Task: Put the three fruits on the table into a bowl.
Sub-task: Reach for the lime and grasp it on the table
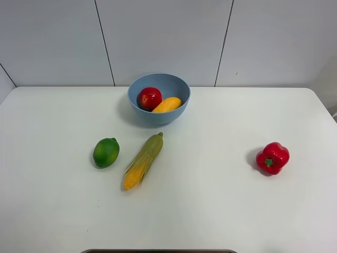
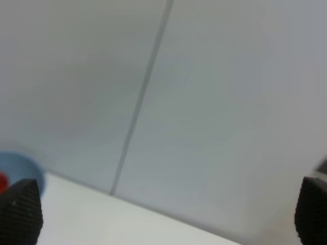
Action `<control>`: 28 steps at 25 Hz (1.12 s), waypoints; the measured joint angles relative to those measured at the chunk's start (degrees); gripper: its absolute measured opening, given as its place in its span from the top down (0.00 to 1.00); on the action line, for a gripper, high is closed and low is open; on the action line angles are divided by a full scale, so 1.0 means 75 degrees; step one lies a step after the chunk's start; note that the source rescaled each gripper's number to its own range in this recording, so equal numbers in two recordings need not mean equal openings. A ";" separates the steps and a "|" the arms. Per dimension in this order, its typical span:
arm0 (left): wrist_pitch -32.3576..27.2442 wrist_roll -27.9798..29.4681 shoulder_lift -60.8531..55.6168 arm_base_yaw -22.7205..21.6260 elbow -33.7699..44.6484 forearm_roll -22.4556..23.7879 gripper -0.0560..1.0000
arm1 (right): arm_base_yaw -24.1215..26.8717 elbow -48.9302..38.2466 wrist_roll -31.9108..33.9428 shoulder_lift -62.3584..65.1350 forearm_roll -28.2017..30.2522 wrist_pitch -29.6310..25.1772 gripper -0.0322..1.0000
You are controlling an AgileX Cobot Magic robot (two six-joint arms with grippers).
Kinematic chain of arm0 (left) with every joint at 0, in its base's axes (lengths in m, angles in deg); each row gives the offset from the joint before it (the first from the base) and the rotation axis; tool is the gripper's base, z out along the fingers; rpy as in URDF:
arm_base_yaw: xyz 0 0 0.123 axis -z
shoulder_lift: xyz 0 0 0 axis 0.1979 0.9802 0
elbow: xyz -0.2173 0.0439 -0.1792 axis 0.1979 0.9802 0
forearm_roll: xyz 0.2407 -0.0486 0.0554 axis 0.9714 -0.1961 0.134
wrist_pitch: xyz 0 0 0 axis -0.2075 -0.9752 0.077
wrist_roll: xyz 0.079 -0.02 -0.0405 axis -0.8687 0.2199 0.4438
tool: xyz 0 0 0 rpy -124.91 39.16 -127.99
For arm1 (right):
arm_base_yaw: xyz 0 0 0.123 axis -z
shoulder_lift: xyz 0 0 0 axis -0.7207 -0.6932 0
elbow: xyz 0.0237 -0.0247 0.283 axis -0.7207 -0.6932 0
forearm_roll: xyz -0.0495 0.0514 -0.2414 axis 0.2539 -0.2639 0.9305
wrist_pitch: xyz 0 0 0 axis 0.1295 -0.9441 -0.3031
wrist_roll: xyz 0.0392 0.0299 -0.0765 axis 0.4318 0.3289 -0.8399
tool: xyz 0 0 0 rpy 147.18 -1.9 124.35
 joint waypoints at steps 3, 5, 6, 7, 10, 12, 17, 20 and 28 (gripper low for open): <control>0.0000 0.0000 0.0000 0.0000 0.0000 0.0000 0.00 | 0.0738 0.0002 -0.0239 0.0373 -0.0119 -0.0050 0.00; 0.0000 0.0000 0.0000 0.0000 0.0000 0.0000 0.00 | 0.1240 0.0008 -0.0443 0.0604 -0.0479 -0.0058 0.00; 0.0000 0.0000 0.0000 0.0000 0.0000 0.0000 0.00 | 0.1467 0.0008 -0.0482 0.0734 -0.0665 -0.0074 0.00; 0.0000 0.0000 0.0000 0.0000 0.0000 0.0000 0.00 | 0.1669 0.0008 -0.0547 0.0845 -0.0898 -0.0092 0.00; 0.0000 0.0000 0.0000 0.0000 0.0000 0.0000 0.00 | 0.2240 0.0016 -0.0579 0.1234 -0.1503 -0.0110 0.00; 0.0000 0.0000 0.0000 0.0000 0.0000 0.0000 0.00 | 0.2644 0.0016 -0.0582 0.1451 -0.1849 -0.0110 0.00; 0.0000 0.0000 0.0000 0.0000 0.0000 0.0000 0.00 | 0.3494 -0.0243 -0.0588 0.2004 -0.2527 -0.0103 0.00; 0.0000 0.0000 0.0000 0.0000 0.0000 0.0000 0.00 | 0.3960 -0.0986 -0.0597 0.2483 -0.2613 -0.0103 0.00; 0.0000 0.0000 0.0000 0.0000 0.0000 0.0000 0.00 | 0.4675 -0.4218 -0.0705 0.4031 -0.2799 -0.0124 0.00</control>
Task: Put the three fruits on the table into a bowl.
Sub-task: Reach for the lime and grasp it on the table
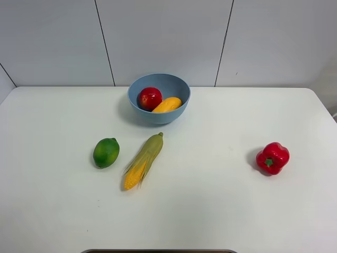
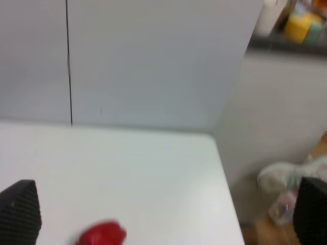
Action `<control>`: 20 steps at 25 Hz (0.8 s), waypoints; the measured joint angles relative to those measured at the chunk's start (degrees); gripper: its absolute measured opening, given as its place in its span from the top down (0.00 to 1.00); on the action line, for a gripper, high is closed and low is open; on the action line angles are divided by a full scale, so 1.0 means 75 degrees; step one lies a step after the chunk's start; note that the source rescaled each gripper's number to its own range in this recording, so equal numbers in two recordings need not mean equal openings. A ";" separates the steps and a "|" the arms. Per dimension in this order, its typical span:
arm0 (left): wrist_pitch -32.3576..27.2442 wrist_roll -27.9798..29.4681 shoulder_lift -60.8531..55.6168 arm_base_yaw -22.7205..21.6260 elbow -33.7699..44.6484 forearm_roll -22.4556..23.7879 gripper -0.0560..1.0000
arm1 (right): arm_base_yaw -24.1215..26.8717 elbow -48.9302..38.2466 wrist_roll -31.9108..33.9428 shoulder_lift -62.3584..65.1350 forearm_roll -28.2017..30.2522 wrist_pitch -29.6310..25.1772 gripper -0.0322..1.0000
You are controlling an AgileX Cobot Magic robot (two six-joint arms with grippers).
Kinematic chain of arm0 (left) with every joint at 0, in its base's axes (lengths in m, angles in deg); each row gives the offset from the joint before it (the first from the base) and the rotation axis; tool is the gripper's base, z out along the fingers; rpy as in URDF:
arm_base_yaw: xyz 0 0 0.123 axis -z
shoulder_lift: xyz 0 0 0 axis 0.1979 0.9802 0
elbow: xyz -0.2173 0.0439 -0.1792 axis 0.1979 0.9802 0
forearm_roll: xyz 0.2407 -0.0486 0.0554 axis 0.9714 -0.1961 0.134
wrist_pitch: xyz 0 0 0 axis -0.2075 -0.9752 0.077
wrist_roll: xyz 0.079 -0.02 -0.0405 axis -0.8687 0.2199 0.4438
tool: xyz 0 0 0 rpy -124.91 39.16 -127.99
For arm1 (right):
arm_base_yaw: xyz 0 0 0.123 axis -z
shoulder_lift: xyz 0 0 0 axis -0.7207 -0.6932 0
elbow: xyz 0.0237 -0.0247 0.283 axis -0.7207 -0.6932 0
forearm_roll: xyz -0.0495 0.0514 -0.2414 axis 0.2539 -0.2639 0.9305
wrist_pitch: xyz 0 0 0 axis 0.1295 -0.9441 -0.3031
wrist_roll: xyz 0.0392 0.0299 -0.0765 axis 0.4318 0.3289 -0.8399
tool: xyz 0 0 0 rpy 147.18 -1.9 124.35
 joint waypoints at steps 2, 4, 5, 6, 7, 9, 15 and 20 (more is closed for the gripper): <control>0.0000 0.0000 0.0000 0.0000 0.0000 0.0000 0.00 | 0.0009 -0.0725 -0.0008 0.0369 -0.0006 0.0000 0.00; 0.0000 0.0000 0.0000 0.0000 0.0000 0.0000 0.00 | 0.0009 -0.1422 0.0010 0.0695 -0.0006 0.0040 0.00; 0.0000 0.0000 0.0000 0.0000 0.0000 0.0000 0.00 | 0.0009 -0.1680 0.0055 0.0849 -0.0006 0.0103 0.00; 0.0000 0.0000 0.0000 0.0000 0.0000 0.0000 0.00 | 0.0009 -0.1957 0.0101 0.0979 -0.0006 0.0176 0.00; 0.0000 0.0000 0.0000 0.0000 0.0000 0.0000 0.00 | 0.0009 -0.2204 0.0135 0.1088 -0.0006 0.0224 0.00; 0.0000 0.0000 0.0000 0.0000 0.0000 0.0000 0.00 | 0.0009 -0.2625 0.0203 0.1275 -0.0006 0.0348 0.00; 0.0000 0.0000 0.0000 0.0000 0.0000 0.0000 0.00 | 0.0009 -0.3736 0.0326 0.1919 -0.0035 0.0595 0.00; 0.0000 0.0000 0.0000 0.0000 0.0000 0.0000 0.00 | 0.0009 -0.4421 0.0362 0.2452 -0.0179 0.0810 0.00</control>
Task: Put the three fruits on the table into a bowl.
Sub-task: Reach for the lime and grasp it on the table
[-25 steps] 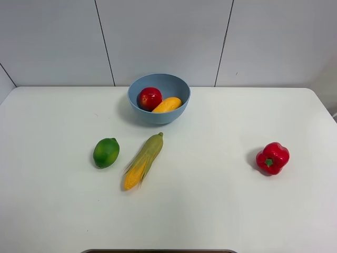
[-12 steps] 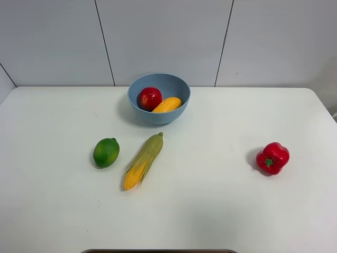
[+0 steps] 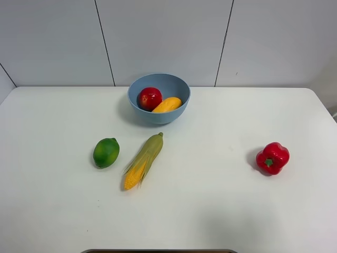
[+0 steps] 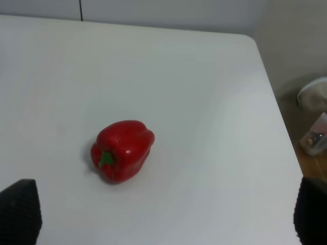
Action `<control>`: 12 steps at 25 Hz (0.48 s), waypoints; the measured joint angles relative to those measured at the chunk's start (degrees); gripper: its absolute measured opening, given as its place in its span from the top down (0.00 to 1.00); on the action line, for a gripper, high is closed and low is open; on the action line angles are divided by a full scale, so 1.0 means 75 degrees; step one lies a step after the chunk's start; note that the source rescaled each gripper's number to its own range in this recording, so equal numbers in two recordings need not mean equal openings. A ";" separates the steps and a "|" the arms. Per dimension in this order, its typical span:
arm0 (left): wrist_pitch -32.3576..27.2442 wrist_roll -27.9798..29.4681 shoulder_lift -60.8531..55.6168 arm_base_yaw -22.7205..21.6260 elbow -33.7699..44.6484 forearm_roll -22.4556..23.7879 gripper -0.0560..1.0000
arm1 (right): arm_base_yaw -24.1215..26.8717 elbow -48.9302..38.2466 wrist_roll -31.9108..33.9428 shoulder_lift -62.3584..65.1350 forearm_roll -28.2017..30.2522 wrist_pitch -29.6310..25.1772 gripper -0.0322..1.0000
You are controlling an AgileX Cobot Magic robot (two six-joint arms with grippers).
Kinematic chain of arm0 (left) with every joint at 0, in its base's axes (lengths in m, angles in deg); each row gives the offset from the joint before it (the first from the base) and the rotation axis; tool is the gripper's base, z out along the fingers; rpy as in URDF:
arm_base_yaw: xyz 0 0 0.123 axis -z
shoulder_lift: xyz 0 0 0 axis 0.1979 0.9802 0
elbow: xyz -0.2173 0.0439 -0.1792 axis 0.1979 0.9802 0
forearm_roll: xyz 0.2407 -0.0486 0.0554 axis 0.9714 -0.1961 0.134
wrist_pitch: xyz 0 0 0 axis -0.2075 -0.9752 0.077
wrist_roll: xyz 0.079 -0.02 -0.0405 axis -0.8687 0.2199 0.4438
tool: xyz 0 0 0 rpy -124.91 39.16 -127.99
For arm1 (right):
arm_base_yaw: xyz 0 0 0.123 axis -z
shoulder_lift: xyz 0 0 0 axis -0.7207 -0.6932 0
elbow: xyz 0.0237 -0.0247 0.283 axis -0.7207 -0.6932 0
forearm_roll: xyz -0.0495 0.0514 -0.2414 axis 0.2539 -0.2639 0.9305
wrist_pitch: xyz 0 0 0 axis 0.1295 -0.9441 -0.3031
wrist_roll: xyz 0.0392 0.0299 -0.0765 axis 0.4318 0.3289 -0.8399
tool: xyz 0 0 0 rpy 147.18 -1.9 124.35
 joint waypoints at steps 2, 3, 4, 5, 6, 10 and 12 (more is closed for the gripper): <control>0.0000 0.0000 0.0000 0.0000 0.0000 0.0000 0.00 | 0.0000 -0.0229 0.0019 0.0197 -0.0021 0.0027 0.00; 0.0000 0.0000 0.0000 0.0000 0.0000 0.0000 0.00 | 0.0000 -0.0314 0.0037 0.0316 -0.0021 0.0037 0.00; 0.0000 0.0000 0.0000 0.0000 0.0000 0.0000 0.00 | 0.0000 -0.0399 0.0105 0.0399 -0.0021 0.0037 0.00; 0.0000 0.0000 0.0000 0.0000 0.0000 0.0000 0.00 | 0.0000 -0.0457 0.0146 0.0435 -0.0021 0.0037 0.00; 0.0000 0.0000 0.0000 0.0000 0.0000 0.0000 0.00 | 0.0000 -0.0482 0.0171 0.0432 -0.0021 0.0043 0.00; 0.0000 0.0000 0.0000 0.0000 0.0000 0.0000 0.00 | 0.0000 -0.0507 0.0198 0.0432 -0.0021 0.0150 0.00; 0.0000 0.0000 0.0000 0.0000 0.0000 0.0000 0.00 | 0.0000 -0.0507 0.0253 0.0432 -0.0116 0.0158 0.00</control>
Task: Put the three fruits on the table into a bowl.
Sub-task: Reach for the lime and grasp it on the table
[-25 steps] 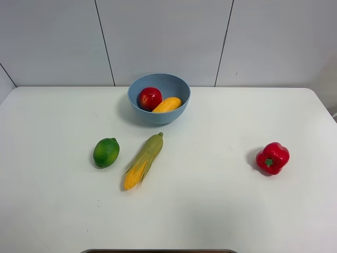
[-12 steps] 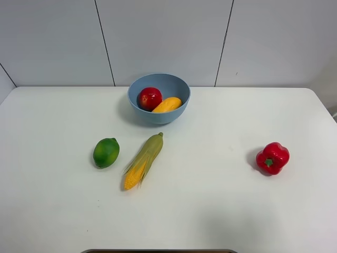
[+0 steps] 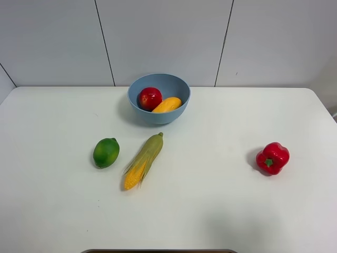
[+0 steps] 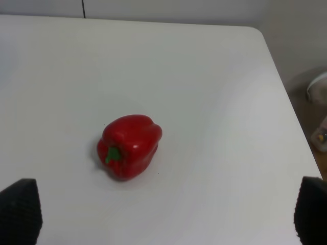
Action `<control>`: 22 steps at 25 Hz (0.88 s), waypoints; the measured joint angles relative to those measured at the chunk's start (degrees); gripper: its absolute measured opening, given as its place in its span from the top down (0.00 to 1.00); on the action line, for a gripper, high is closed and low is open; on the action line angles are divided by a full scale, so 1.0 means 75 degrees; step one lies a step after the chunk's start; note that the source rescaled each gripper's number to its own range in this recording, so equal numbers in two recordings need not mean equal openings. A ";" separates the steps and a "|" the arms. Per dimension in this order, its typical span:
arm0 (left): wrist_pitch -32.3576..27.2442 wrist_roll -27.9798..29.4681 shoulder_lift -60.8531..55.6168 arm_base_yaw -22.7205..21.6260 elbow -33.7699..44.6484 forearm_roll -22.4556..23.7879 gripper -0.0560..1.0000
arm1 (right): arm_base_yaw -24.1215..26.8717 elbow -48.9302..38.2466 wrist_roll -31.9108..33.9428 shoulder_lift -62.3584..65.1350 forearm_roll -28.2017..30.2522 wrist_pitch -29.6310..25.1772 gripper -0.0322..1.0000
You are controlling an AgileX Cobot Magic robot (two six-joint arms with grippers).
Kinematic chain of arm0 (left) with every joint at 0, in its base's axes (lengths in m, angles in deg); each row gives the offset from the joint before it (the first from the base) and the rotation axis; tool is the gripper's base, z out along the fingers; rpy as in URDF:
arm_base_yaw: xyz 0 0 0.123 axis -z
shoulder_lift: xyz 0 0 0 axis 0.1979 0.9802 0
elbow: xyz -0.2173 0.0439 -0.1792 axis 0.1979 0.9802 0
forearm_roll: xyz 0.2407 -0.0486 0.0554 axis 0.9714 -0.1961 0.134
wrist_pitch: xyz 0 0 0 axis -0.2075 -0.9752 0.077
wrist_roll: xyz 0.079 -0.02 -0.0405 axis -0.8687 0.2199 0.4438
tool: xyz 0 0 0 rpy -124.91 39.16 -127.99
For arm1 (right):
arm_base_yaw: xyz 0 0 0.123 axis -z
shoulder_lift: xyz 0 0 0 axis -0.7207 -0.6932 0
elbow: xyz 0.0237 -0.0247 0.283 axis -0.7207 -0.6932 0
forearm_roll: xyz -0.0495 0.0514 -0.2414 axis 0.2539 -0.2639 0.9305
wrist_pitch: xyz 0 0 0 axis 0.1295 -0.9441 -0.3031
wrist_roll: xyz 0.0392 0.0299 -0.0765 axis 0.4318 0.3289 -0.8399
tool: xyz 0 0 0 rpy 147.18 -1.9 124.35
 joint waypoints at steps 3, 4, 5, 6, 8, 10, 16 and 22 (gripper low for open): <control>0.0000 0.0000 0.0000 0.0000 0.0000 0.0000 0.00 | 0.0000 0.0000 0.0056 0.0000 -0.0141 0.0033 0.00; 0.0000 0.0000 0.0000 0.0000 0.0000 0.0000 0.00 | 0.0000 -0.0008 0.0056 0.0000 -0.0125 0.0033 0.00; 0.0000 0.0000 0.0000 0.0000 0.0000 0.0000 0.00 | 0.0000 -0.0026 0.0056 0.0000 -0.0081 0.0033 0.00; 0.0000 0.0000 0.0000 0.0000 0.0000 0.0000 0.00 | 0.0000 -0.0049 0.0066 0.0000 0.0000 0.0033 0.00; 0.0000 0.0000 0.0000 0.0000 0.0000 0.0000 0.00 | 0.0000 -0.0088 0.0122 0.0000 0.0000 0.0033 0.00; 0.0000 0.0000 0.0000 0.0000 0.0000 0.0000 0.00 | 0.0000 -0.0088 0.0176 0.0000 0.0042 0.0033 0.00; 0.0000 0.0000 0.0000 0.0000 0.0000 0.0000 0.00 | 0.0000 -0.0088 0.0190 0.0000 0.0094 0.0033 0.00; 0.0000 0.0000 0.0000 0.0000 0.0000 0.0000 0.00 | 0.0000 -0.0088 0.0202 0.0000 0.0094 0.0033 0.00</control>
